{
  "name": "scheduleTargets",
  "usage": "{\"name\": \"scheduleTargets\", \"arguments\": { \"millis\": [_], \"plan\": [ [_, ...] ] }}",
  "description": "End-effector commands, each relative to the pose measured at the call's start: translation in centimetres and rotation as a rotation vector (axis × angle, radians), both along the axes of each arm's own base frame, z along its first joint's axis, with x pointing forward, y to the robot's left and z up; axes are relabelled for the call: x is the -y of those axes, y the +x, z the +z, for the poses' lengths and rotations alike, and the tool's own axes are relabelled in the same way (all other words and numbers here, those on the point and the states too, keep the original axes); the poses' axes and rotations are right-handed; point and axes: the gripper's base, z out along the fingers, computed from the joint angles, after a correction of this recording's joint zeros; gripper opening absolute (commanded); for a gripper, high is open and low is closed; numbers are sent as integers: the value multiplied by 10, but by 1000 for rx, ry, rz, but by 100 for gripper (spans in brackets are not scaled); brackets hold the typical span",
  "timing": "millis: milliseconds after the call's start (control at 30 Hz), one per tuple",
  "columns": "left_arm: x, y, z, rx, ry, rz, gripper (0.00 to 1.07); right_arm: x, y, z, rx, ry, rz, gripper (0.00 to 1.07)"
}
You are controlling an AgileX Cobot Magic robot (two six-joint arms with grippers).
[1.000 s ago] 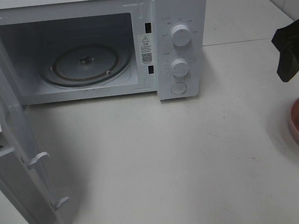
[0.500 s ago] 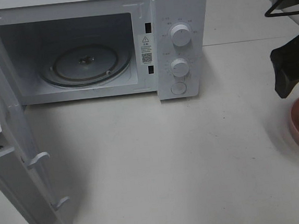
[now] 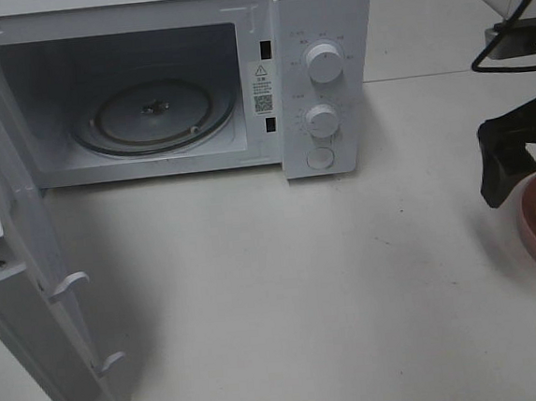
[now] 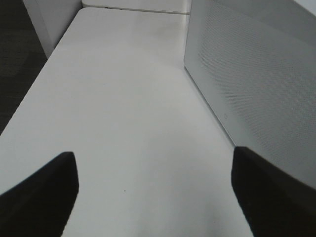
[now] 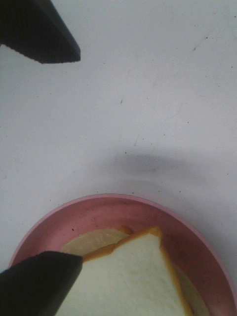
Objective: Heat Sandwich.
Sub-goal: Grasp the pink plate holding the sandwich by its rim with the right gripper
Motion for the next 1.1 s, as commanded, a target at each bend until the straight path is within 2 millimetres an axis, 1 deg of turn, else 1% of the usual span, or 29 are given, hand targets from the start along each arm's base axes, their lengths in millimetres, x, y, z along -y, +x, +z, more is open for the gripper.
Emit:
{"name": "scheduleTargets", "arguments": {
  "millis": [33, 133, 200, 367, 633, 767, 867, 933, 967, 1100],
  "plan": [
    [0, -2, 0, 26, -1, -3, 80, 12, 0, -4, -2, 63, 7, 102],
    [0, -2, 0, 26, -1, -3, 80, 14, 0, -7, 7, 59, 1, 102],
    [0, -2, 0, 26, -1, -3, 80, 14, -3, -15, 20, 58, -10, 102],
    [0, -2, 0, 26, -1, -3, 80, 17, -7, -27, 43, 34, -10, 102],
    [0, -2, 0, 26, -1, -3, 80, 19, -7, -34, 68, 7, -4, 101],
    [0, -2, 0, 26, -1, -3, 80, 19, -5, -41, 48, 8, -6, 101],
    [0, -2, 0, 26, -1, -3, 80, 18, -2, -54, 0, 13, -6, 101],
    [0, -2, 0, 26, -1, -3, 80, 18, -1, -57, -4, 13, -4, 101],
    [0, -2, 0, 26, -1, -3, 80, 18, 0, -61, -11, 12, -1, 101],
    [0, -2, 0, 26, -1, -3, 80, 18, 2, -67, -18, 11, -2, 100]
  ]
}}
